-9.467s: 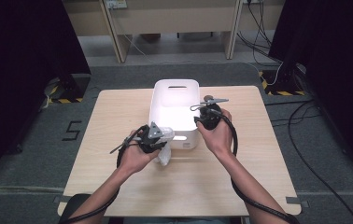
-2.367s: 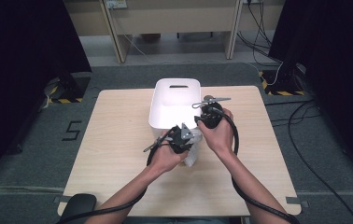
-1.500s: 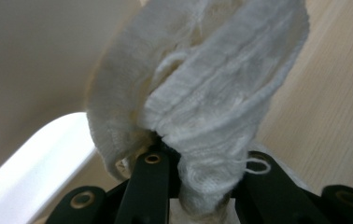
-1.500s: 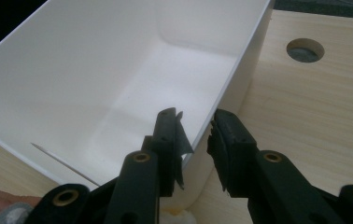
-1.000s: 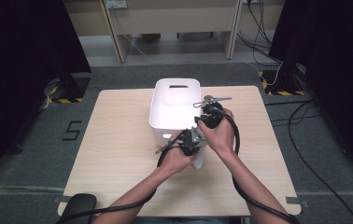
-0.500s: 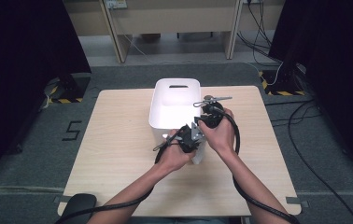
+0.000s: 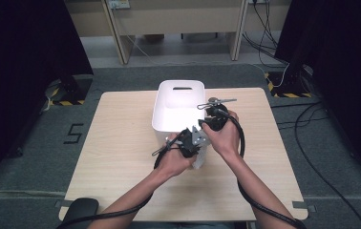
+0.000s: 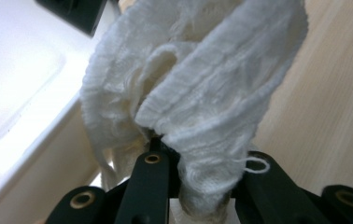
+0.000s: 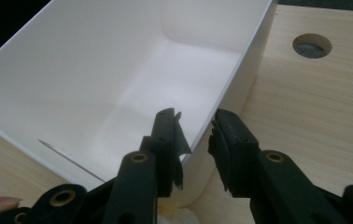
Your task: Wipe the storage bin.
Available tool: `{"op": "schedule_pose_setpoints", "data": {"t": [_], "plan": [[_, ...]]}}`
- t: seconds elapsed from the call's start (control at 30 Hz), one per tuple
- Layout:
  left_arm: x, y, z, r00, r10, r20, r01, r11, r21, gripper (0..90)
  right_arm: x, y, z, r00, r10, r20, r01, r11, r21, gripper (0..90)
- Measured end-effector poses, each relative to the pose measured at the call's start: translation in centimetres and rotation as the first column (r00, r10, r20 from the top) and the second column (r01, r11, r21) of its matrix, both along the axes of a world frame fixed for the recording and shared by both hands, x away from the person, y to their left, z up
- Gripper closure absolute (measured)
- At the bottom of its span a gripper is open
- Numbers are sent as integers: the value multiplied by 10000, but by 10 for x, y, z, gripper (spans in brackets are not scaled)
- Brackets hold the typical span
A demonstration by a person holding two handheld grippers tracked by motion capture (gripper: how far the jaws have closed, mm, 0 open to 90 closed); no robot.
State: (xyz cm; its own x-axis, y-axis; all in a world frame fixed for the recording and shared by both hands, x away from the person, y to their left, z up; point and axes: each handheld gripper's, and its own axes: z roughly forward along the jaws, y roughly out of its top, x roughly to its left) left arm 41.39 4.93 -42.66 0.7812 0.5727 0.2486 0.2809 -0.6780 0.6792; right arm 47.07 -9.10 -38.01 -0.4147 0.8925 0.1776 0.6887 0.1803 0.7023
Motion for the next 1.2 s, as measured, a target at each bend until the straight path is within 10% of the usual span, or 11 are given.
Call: {"op": "schedule_pose_setpoints", "data": {"t": [0.83,1.2], "plan": [[-25,109,16,9930,1161,-215,-1169,9923,-402,780,4,3,-2,9997,-259,-9,259,9996,-85,700],[-26,175,13,9672,2532,-206,-2539,9661,-460,780,6,4,-2,9996,-280,24,281,9995,-152,713]]}}
